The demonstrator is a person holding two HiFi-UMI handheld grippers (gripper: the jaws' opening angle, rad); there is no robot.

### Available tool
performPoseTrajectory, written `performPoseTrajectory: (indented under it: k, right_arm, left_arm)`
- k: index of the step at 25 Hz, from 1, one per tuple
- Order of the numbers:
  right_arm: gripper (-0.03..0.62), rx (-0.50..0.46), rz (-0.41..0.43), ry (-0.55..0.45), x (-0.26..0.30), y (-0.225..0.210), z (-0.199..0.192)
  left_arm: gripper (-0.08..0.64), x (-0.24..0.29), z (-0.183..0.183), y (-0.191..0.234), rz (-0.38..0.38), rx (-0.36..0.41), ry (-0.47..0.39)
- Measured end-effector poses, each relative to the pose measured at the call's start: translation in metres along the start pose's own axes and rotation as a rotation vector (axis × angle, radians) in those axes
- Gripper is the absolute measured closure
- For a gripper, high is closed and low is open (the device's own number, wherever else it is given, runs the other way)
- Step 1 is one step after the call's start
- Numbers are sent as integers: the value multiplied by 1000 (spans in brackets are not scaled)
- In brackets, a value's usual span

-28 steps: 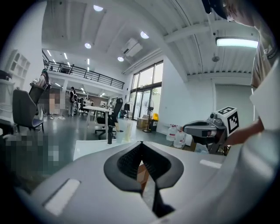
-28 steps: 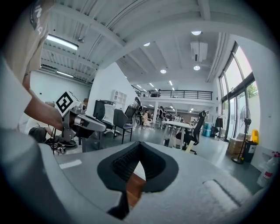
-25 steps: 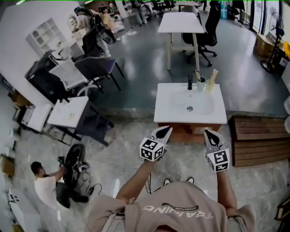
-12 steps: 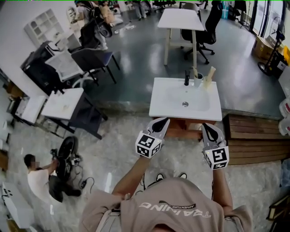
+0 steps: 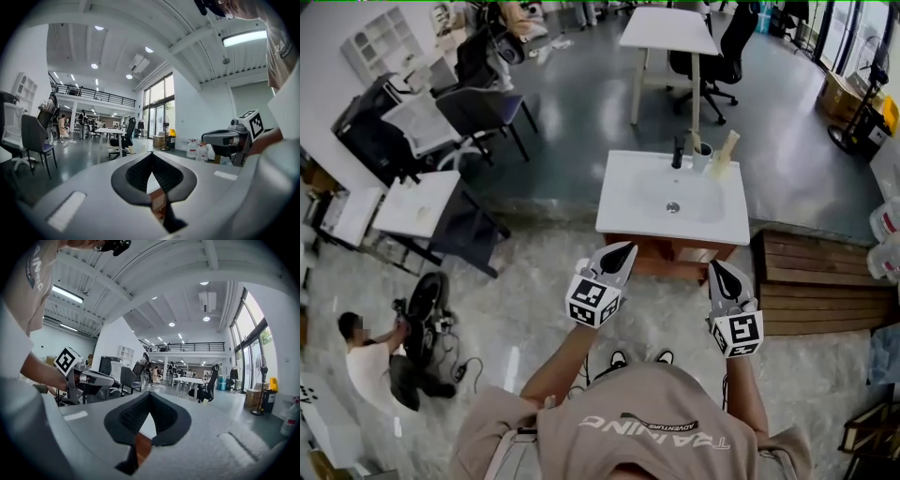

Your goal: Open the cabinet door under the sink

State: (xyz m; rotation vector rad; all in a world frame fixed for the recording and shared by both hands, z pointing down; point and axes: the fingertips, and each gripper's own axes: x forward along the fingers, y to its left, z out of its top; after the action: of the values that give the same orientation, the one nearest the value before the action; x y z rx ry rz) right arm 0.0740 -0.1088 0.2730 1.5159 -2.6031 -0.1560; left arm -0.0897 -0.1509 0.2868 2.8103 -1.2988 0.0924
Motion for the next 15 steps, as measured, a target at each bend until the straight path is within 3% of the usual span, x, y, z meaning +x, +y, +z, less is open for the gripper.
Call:
performPoseTrajectory:
  k: [6, 11, 15]
  right_arm:
    - [591, -26, 30, 7, -3, -2, 3]
    - [591, 50, 3, -12, -3, -5, 2]
    - [591, 46, 5, 0, 1, -4, -2]
  left_arm:
    - [545, 8, 3, -9, -11, 1, -2]
    - [545, 10, 0, -11, -11, 7, 21]
    - [545, 5, -8, -10, 4, 2, 42]
